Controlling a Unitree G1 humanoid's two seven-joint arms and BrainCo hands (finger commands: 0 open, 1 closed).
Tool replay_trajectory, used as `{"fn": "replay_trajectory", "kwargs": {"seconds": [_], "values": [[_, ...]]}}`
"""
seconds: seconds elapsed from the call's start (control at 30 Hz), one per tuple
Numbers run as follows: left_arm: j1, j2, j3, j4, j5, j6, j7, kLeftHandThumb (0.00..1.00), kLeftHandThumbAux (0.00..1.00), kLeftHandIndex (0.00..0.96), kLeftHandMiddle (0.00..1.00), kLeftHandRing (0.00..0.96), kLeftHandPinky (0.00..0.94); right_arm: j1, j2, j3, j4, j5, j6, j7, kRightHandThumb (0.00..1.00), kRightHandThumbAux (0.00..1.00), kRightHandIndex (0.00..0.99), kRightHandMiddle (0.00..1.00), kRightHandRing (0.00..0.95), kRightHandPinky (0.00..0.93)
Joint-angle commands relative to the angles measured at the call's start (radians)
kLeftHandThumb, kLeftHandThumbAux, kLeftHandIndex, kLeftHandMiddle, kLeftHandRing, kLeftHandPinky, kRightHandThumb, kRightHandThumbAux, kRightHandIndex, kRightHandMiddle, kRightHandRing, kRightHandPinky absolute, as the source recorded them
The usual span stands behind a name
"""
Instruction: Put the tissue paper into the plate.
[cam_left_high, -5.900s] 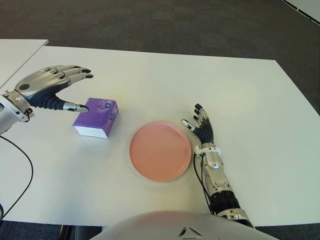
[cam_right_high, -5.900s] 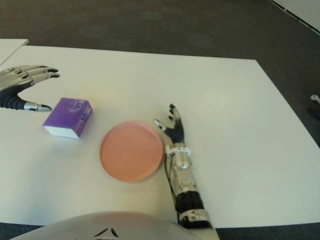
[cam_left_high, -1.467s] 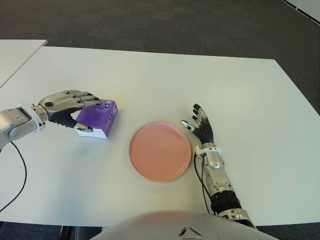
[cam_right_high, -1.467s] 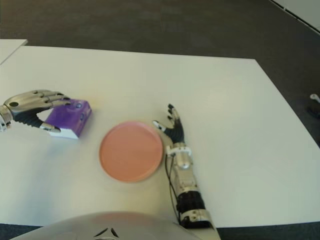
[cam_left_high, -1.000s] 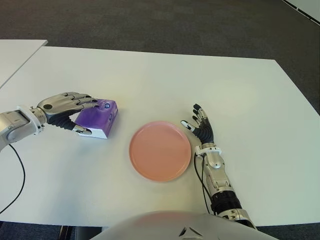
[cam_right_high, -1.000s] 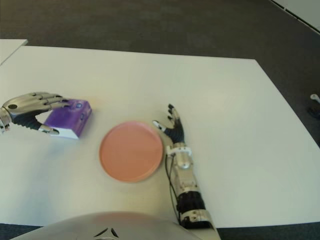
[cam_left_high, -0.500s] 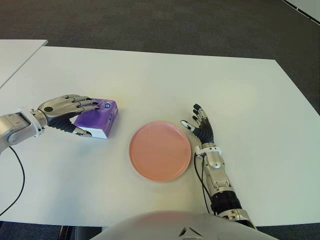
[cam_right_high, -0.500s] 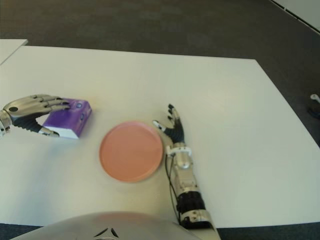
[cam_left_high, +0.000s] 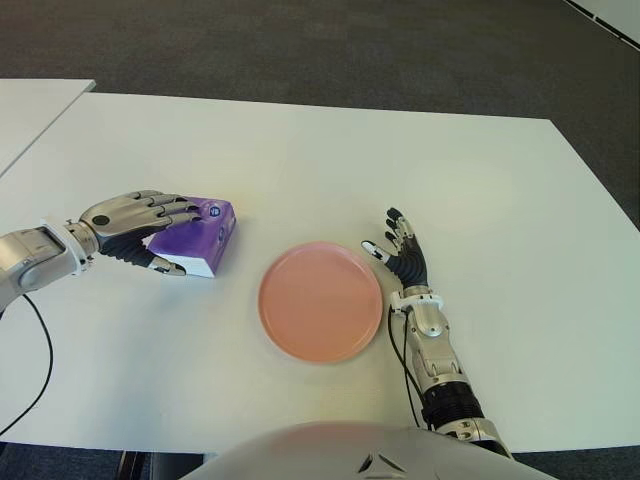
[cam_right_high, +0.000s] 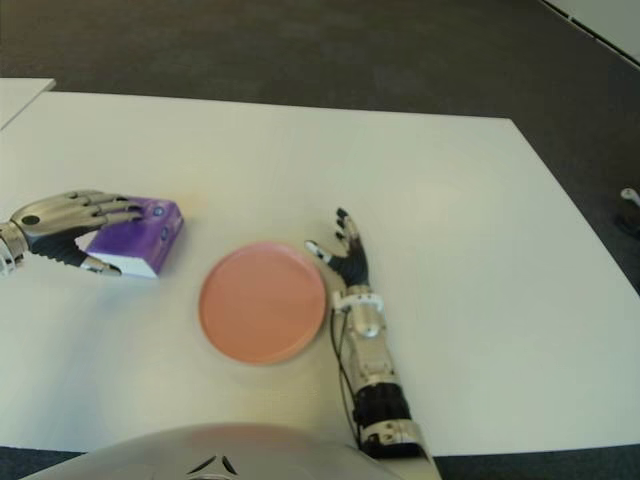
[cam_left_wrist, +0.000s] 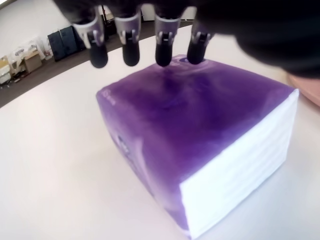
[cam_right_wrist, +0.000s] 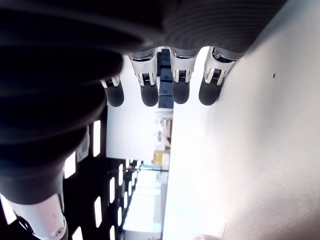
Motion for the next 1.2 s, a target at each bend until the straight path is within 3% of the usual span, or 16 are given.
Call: {"fn": "replay_trajectory", "kwargs": {"seconds": [0.03, 1.2], "values": [[0.007, -0.019, -0.014, -0.004, 0.025, -0.001, 0.029, 0.268, 0.153, 0.000, 0.000, 0.000, 0.000, 0.047, 0.000, 0.002, 0.036, 0.001, 0.063, 0.002, 0.133, 0.716, 0.007, 0.025, 0.030, 0.066], [0.013, -0.076, -0.001, -0.008, 0.011, 0.020, 0.115, 0.262, 0.150, 0.000, 0.000, 0.000, 0.000, 0.053, -0.002, 0.004, 0.023, 0.005, 0.082, 0.014, 0.143, 0.699, 0.008, 0.029, 0.034, 0.071]]}}
